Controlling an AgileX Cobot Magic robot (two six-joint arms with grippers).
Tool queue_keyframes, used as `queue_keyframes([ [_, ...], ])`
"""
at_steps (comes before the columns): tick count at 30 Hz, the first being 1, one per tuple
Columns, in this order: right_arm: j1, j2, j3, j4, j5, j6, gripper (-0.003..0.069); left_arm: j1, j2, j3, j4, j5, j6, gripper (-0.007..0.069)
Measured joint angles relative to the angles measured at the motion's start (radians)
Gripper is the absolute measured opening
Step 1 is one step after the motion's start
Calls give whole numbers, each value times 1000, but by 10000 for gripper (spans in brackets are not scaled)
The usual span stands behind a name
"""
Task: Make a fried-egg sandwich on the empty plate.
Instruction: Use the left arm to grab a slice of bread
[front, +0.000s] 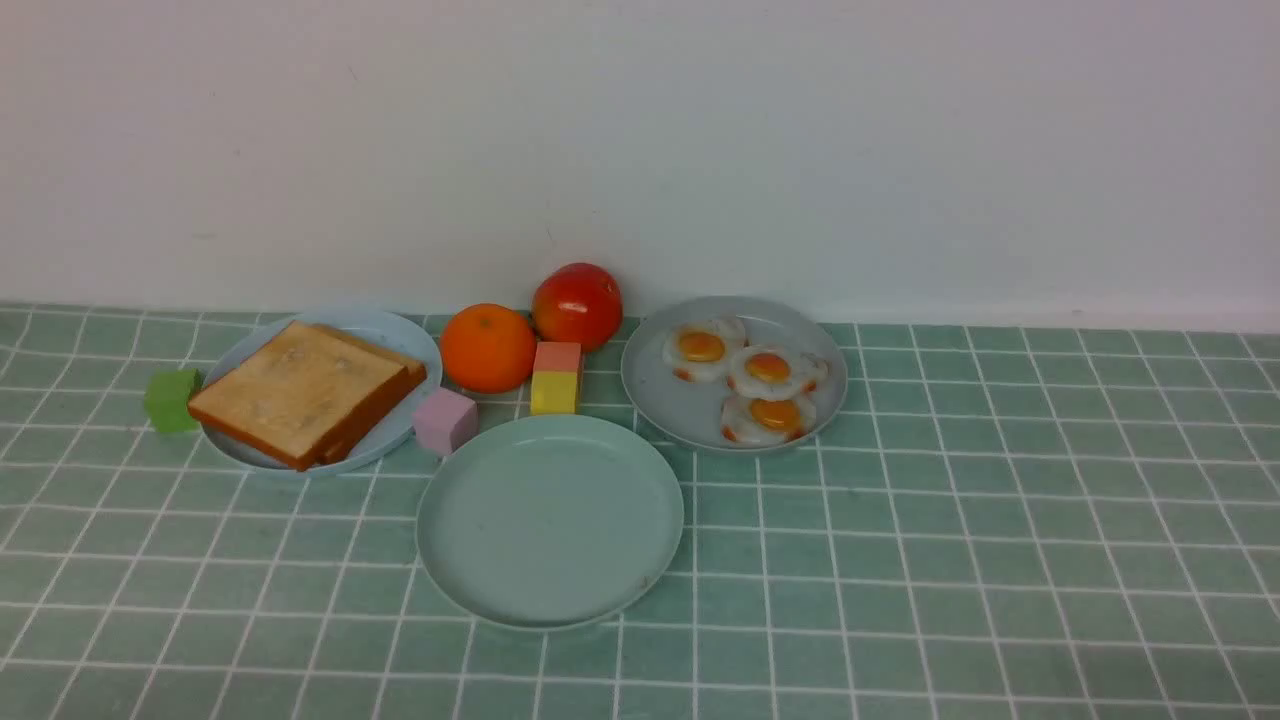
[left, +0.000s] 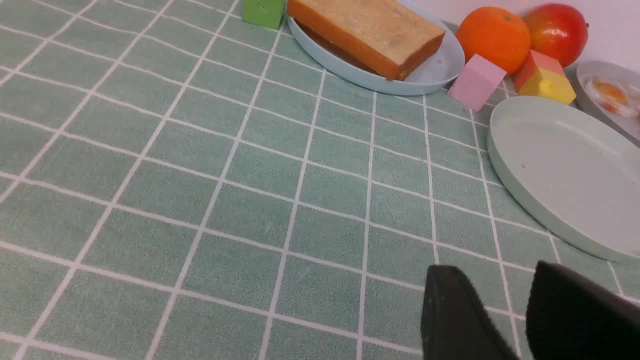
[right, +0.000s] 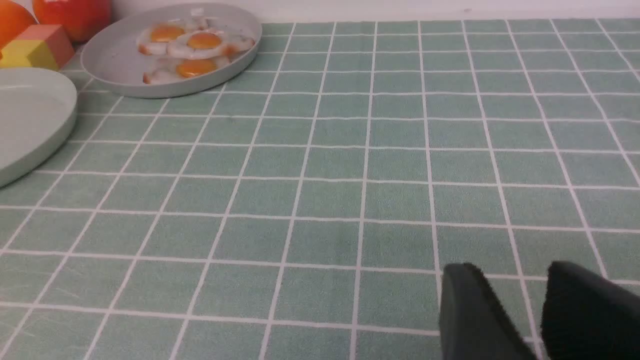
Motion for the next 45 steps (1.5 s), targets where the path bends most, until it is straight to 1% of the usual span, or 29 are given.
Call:
queue_keyframes([
  [13,0,0,0,0,0,0,239,0,0,0,1,0,1,238],
  [19,0,0,0,0,0,0,239,0,0,0,78,0,35,238],
  [27,0,0,0,0,0,0,239,0,0,0,94,-4,38,238],
  [30,0,0,0,0,0,0,239,0,0,0,54,-59,8,238],
  [31,0,0,0,0,0,0,239,0,0,0,-8,-103,-39,238],
  [32,0,0,0,0,0,0,239,0,0,0,-18,-111,-48,238],
  [33,0,0,0,0,0,0,239,0,0,0,-111,-168,-110,238],
  [35,0,0,0,0,0,0,239,0,0,0,-219,-231,-201,238],
  [36,0,0,0,0,0,0,239,0,0,0,-228,-231,-208,238],
  [37,0,0,0,0,0,0,239,0,0,0,-296,-264,-251,238],
  [38,0,0,0,0,0,0,239,0,0,0,-296,-273,-254,238],
  [41,0,0,0,0,0,0,239,0,0,0,-347,-332,-281,238],
  [43,0,0,0,-3,-2,0,239,0,0,-23,-351,-296,-284,227],
  [45,0,0,2,-3,-18,2,239,0,0,-96,-348,-211,-274,196],
])
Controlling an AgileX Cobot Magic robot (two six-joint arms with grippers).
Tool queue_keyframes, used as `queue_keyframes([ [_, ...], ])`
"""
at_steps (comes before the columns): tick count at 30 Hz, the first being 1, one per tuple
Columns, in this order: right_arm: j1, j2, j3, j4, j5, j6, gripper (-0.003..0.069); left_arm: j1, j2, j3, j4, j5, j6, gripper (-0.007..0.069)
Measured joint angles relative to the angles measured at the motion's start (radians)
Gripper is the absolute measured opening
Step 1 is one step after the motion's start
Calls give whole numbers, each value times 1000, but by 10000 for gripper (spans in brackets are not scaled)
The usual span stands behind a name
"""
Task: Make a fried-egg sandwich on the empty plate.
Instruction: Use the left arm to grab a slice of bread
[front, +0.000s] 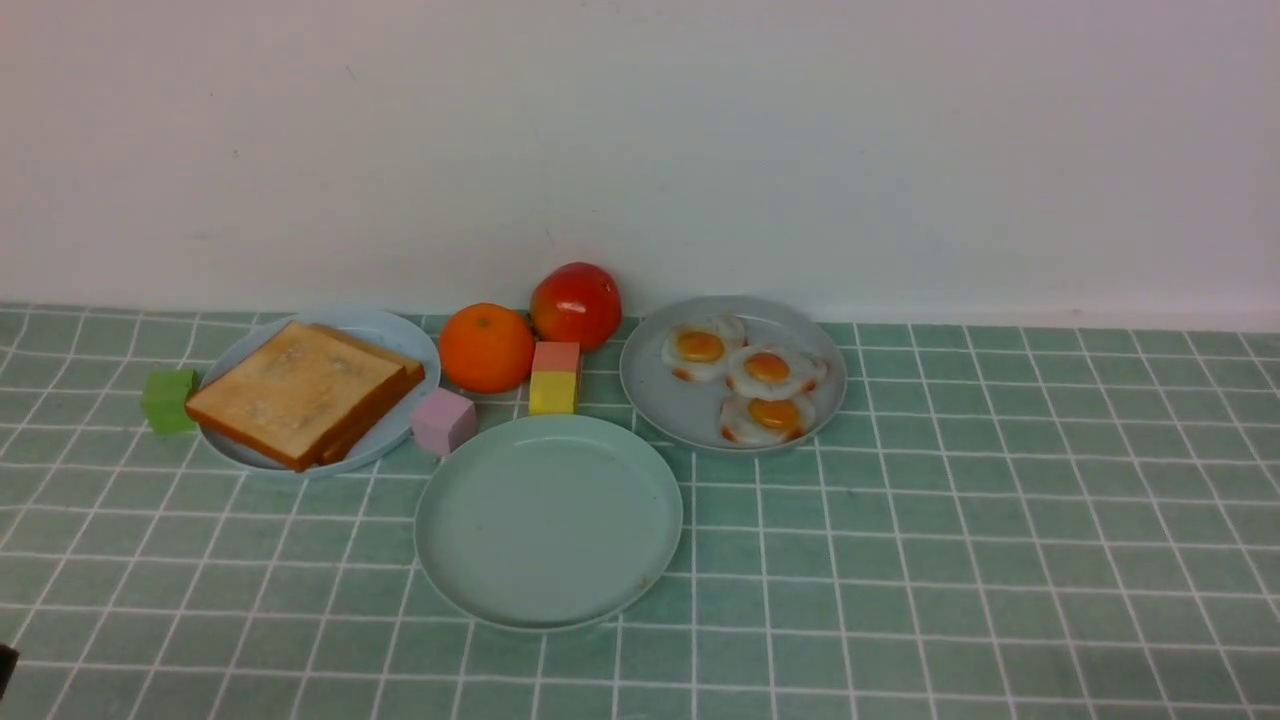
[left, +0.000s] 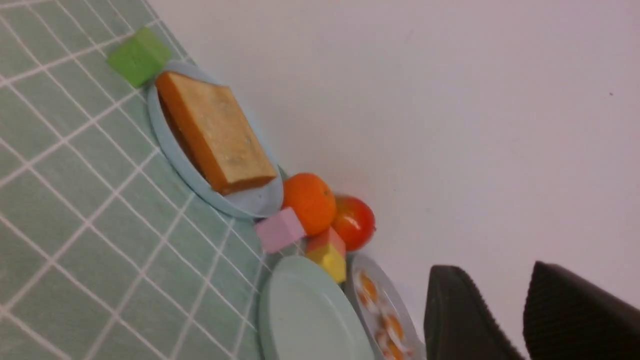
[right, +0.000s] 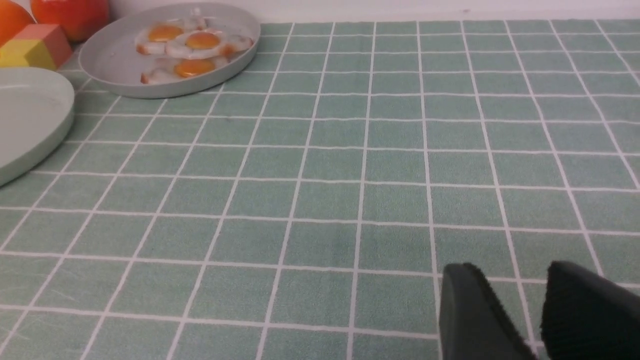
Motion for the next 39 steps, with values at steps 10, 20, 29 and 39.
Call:
queue_keyframes([
  [10,0,0,10,389,-361,268,239,-1,414,-497,55,611,450,37],
  [20,54,147,-368,323,169,130,136,-65,752,-587,88,606,580,28],
  [29,95,619,-889,238,678,-148,10,-65,1243,-820,253,544,580,28],
  [39,186,695,-941,246,682,-208,15,-22,1757,-1263,303,537,644,31],
])
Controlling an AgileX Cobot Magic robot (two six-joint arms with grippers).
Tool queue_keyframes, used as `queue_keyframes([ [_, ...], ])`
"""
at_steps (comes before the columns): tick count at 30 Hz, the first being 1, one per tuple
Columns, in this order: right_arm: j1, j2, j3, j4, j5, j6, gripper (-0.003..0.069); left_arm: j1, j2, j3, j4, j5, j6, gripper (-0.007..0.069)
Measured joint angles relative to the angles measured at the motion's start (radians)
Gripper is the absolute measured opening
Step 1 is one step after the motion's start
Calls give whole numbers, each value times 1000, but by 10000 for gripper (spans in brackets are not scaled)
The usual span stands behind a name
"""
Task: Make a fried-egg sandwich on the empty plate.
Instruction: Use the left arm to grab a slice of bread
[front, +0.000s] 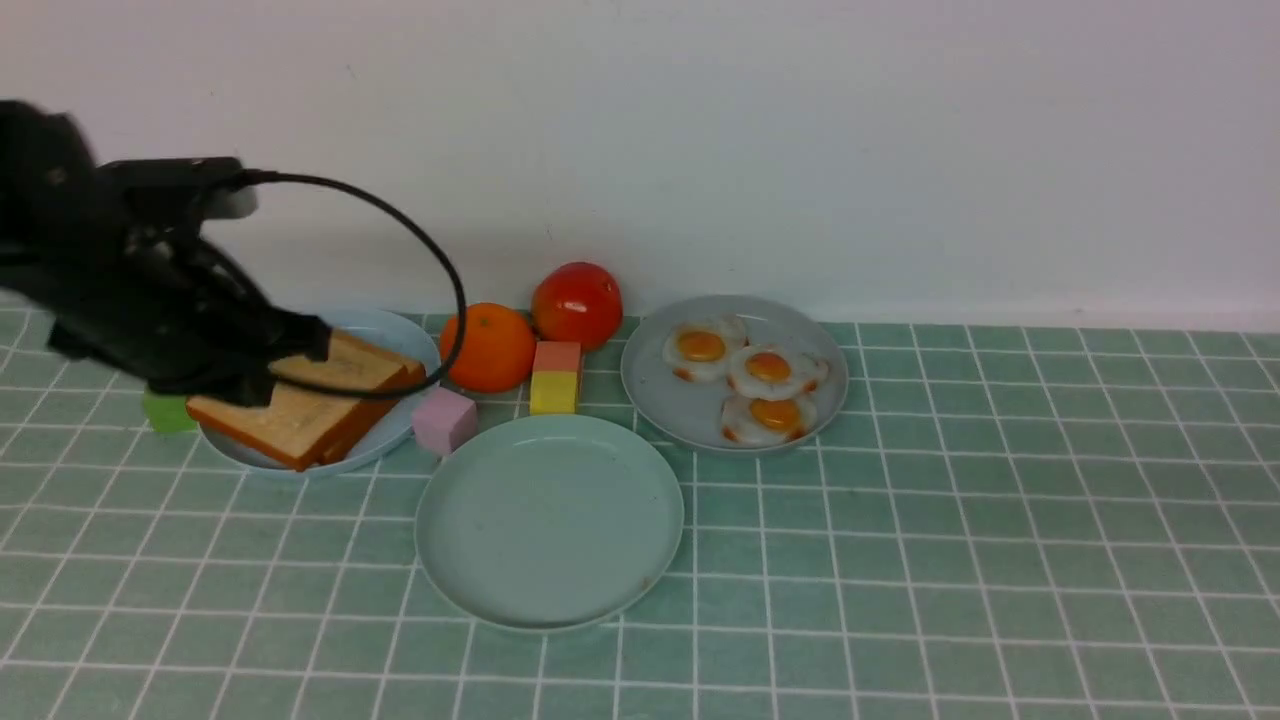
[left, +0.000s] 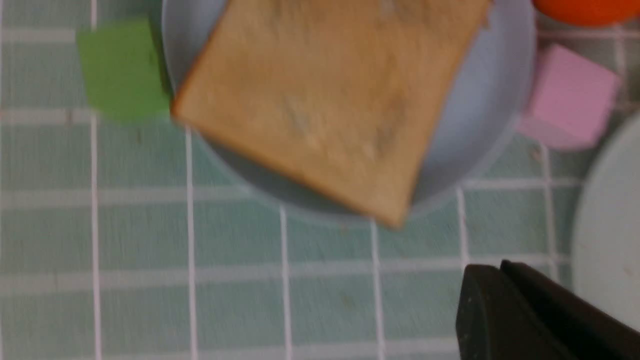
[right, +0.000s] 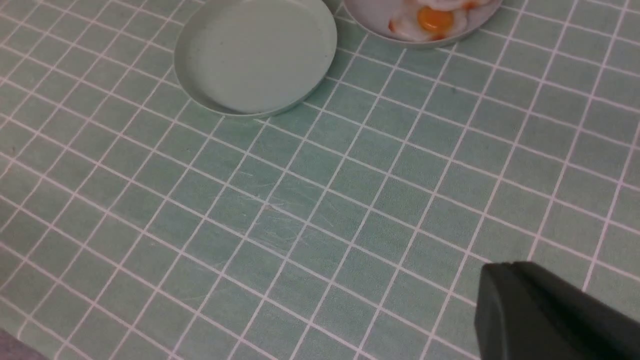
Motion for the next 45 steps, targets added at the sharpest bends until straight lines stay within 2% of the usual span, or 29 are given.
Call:
queue_keyframes([
  [6,0,0,0,0,-8,-7,20,0,204,-196,2,34,153,113],
  [11,0,0,0,0,-10,-7,24,0,291,-244,2,-7,284,298],
  [12,0,0,0,0,-10,-7,24,0,292,-245,2,-7,288,304],
  [15,0,0,0,1,-10,-7,29,0,321,-247,3,-39,356,394],
  [24,0,0,0,28,-15,-7,33,0,378,-252,10,-87,400,425],
  [27,0,0,0,30,-15,-7,36,0,386,-258,12,-84,401,407],
  [31,0,0,0,38,-15,-7,40,0,386,-259,13,-75,401,296],
  [37,0,0,0,41,-12,-7,43,-3,354,-262,8,-30,402,29],
  [43,0,0,-1,41,-12,-7,50,-24,227,-257,24,35,354,8],
  [45,0,0,-1,41,-12,-7,54,-72,162,-255,34,71,318,8],
])
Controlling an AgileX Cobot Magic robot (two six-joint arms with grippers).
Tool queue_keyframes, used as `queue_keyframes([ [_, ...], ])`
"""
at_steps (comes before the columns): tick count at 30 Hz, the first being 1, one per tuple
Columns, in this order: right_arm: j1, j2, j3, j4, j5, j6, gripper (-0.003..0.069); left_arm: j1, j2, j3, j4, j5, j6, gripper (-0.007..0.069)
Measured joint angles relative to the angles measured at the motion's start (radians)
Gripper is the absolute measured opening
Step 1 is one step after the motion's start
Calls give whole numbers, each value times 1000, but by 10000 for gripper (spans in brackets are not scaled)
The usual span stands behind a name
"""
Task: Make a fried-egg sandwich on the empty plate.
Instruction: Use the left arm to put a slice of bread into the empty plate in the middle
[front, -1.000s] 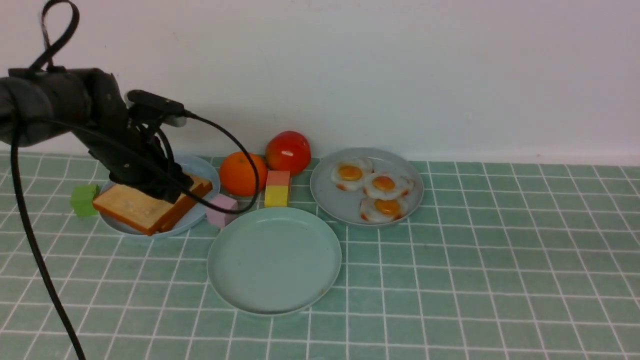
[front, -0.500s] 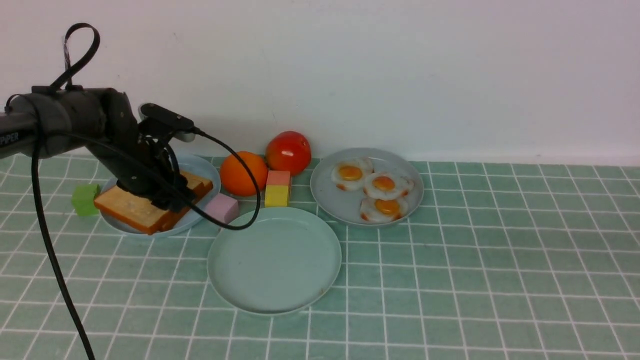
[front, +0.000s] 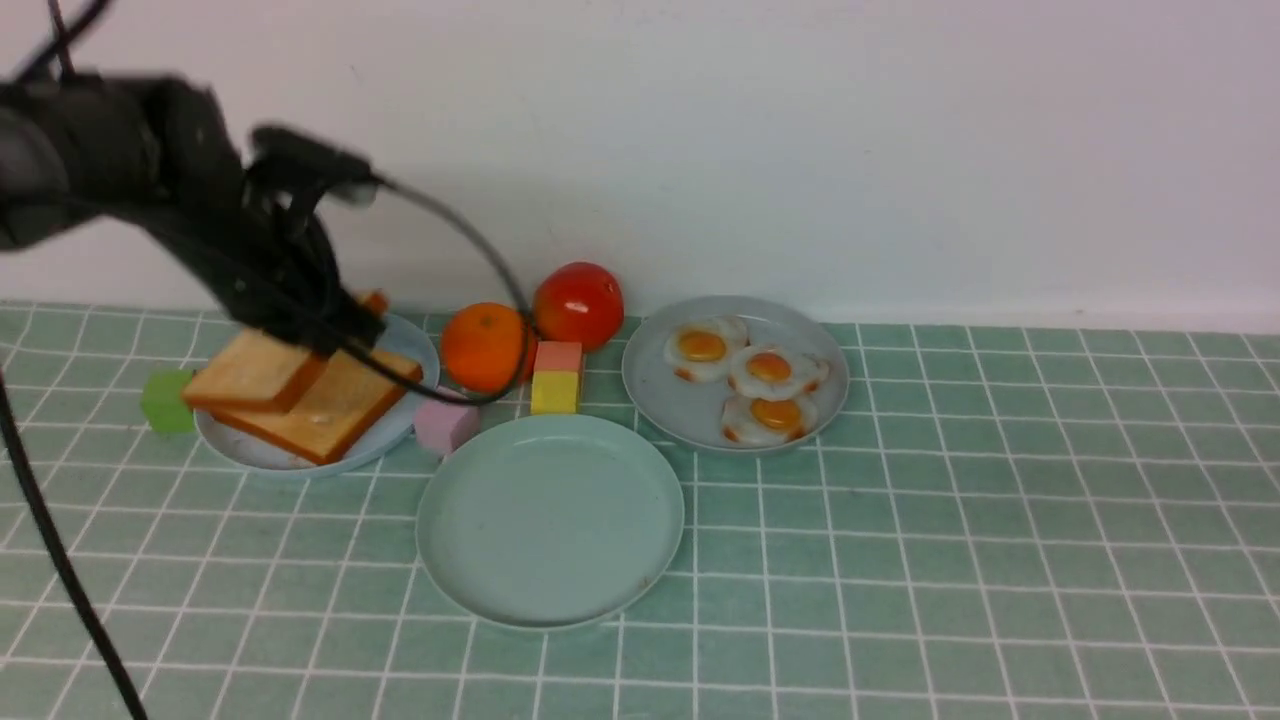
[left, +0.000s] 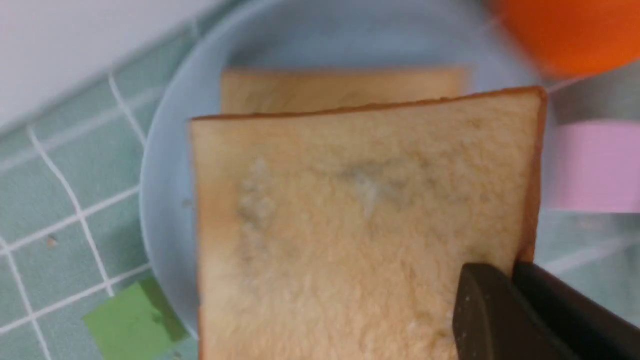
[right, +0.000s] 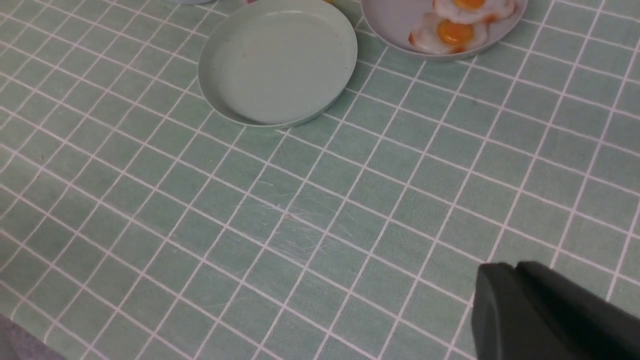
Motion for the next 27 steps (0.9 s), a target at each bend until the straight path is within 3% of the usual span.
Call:
queue_keyframes([
  [6,0,0,-1,-4,2,0,59,-319,-135,122,67,88,-175,8],
  [10,0,0,-2,-8,3,0,63,-454,-118,186,175,81,-269,8],
  [15,0,0,-2,-8,15,0,69,-518,-48,196,275,20,-335,8],
  [22,0,0,-2,-8,47,0,93,-521,25,197,302,-43,-351,15],
  [27,0,4,-2,-35,46,0,190,-521,40,198,302,-60,-356,150],
])
